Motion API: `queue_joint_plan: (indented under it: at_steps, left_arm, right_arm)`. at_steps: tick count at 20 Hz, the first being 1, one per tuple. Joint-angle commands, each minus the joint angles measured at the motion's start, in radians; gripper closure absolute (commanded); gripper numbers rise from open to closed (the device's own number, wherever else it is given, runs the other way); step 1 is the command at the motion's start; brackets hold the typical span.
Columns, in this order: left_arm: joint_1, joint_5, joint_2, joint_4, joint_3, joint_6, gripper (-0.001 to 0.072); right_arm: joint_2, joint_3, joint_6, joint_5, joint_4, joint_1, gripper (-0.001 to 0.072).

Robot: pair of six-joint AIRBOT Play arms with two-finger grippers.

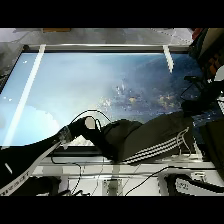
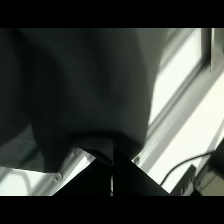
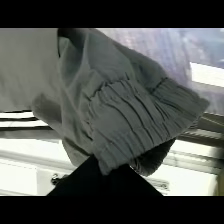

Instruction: Fold the clothes and pants, and hang the long-sleeved shirts on hangers.

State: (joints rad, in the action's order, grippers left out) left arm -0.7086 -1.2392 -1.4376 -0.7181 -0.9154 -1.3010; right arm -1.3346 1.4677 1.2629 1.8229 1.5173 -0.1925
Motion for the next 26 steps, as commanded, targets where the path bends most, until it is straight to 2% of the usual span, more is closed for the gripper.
queue_joint_plan:
  at_steps: [1,2,3,6,10,11,13,14,17,22,24,26]
  left_arm:
    - [0.015,0.076,-0.017,0.023,-0.001,0.007,0.0682]
    - [0.014,0.077,-0.017,0.023,-0.001,0.007,0.0626]
    - [0.014,0.077,-0.017,0.023,-0.001,0.007,0.0607]
    - [0.014,0.095,-0.018,0.023,-0.001,0.007,0.0607]
    - [0.014,0.12,-0.018,0.023,-0.001,0.007,0.0607]
    - [0.014,0.124,-0.018,0.023,-0.001,0.007,0.0607]
    - [0.014,0.141,-0.018,0.023,-0.001,0.007,0.0607]
    - [0.014,0.152,-0.018,0.023,-0.001,0.007,0.0607]
    - [0.014,0.182,-0.018,0.022,-0.001,0.007,0.0607]
    - [0.014,0.212,-0.018,0.022,-0.001,0.007,0.0607]
    - [0.014,0.223,-0.018,0.022,-0.001,0.007,0.0607]
    - [0.014,0.234,-0.018,0.022,-0.001,0.007,0.0607]
  right_arm:
    - [0.0,-0.021,0.0,0.0,0.034,-0.001,0.0688]
    - [0.0,-0.042,0.0,0.023,0.035,-0.008,0.0689]
    - [0.002,-0.076,0.019,0.023,0.032,-0.02,0.0689]
    - [0.003,-0.213,0.051,0.022,0.039,-0.048,0.0689]
    - [0.002,-0.364,0.066,0.004,0.232,-0.11,0.0686]
    - [0.002,-0.384,0.087,0.02,0.258,-0.135,0.0642]
    - [0.002,-0.407,0.135,0.021,0.266,-0.183,0.0152]
    - [0.002,-0.411,0.135,0.019,0.266,-0.2,0.0118]
    - [0.002,-0.411,0.082,-0.017,0.27,-0.235,0.0089]
    - [0.002,-0.411,0.078,-0.269,0.232,-0.293,0.0112]
    - [0.002,-0.411,0.078,-0.341,0.149,-0.361,0.0144]
    - [-0.005,-0.412,0.041,-0.382,-0.032,-0.459,0.0159]
